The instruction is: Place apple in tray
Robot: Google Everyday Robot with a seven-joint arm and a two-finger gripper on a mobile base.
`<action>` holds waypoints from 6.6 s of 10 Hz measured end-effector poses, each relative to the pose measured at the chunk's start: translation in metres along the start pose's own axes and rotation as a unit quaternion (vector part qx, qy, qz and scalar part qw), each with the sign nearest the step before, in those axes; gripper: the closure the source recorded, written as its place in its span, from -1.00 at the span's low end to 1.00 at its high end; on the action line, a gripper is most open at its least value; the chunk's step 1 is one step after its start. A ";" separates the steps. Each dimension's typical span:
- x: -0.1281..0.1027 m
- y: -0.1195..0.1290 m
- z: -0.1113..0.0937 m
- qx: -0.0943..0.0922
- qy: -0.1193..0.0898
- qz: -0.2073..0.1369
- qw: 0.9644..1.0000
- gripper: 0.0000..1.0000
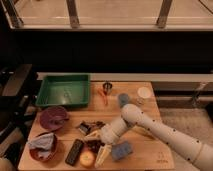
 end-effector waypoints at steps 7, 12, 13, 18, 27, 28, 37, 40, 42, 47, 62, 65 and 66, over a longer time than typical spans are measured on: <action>0.012 0.017 0.024 -0.023 -0.031 -0.008 0.999 -0.60; 0.019 0.011 0.047 -0.025 -0.060 -0.017 0.998 -0.60; 0.021 0.011 0.049 -0.025 -0.062 -0.018 0.998 -0.60; 0.033 0.006 0.057 -0.023 -0.070 -0.016 0.997 -0.60; 0.036 0.004 0.055 -0.017 -0.072 -0.016 0.997 0.91; 0.035 0.004 0.055 -0.017 -0.071 -0.016 0.997 1.00; 0.026 -0.001 0.008 0.031 -0.030 0.032 0.999 1.00; 0.023 -0.002 0.004 0.033 -0.028 0.034 0.998 1.00; 0.023 -0.002 0.003 0.035 -0.027 0.035 0.998 1.00; -0.013 -0.010 -0.063 0.086 0.029 0.031 0.995 1.00; -0.082 -0.094 -0.168 0.157 0.086 -0.007 0.984 1.00; -0.086 -0.143 -0.186 0.173 0.109 -0.015 0.979 1.00; -0.087 -0.167 -0.194 0.180 0.118 -0.020 0.976 1.00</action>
